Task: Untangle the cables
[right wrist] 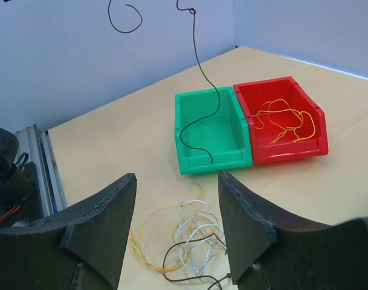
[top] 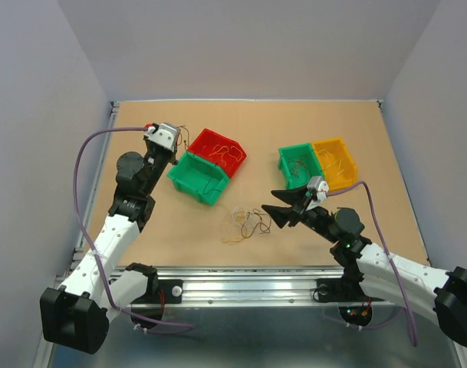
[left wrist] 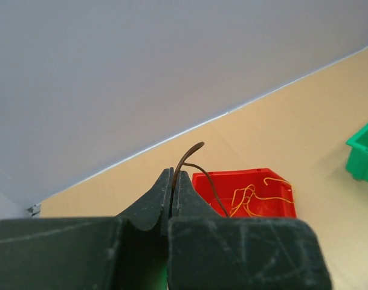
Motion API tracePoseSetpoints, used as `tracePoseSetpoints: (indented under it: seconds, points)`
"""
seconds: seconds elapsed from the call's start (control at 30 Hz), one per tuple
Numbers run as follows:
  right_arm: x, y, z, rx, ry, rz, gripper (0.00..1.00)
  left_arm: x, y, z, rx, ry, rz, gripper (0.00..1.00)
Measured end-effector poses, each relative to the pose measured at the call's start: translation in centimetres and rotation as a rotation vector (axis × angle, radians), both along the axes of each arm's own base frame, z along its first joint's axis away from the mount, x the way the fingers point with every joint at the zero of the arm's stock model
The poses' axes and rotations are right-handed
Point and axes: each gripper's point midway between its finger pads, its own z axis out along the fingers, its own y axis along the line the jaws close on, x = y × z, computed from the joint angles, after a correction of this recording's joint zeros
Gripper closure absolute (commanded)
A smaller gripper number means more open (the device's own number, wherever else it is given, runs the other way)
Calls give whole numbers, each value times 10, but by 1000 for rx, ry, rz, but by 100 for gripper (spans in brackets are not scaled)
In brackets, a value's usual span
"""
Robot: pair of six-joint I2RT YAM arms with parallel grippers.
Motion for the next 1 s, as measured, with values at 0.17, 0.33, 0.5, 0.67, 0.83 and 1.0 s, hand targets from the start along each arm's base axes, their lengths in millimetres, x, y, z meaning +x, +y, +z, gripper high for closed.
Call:
tracePoseSetpoints:
  seconds: [0.17, 0.33, 0.5, 0.67, 0.83, 1.0]
  points:
    - [0, 0, 0, -1, 1, 1, 38, 16, 19, -16, 36, 28, 118, 100]
    - [0, 1, -1, -4, 2, 5, 38, 27, 40, -27, 44, 60, 236, 100]
    - [0, 1, -3, -8, 6, 8, 38, 32, 48, -32, 55, 67, 281, 100]
    - [-1, 2, -4, -12, 8, 12, 38, 33, 54, -30, 63, 60, 313, 100]
    - [0, 4, -11, -26, 22, 17, 38, 30, 34, -35, 96, 57, 195, 100]
    - [1, 7, -20, -47, 43, 22, 38, 33, -7, -69, 192, 165, -12, 100]
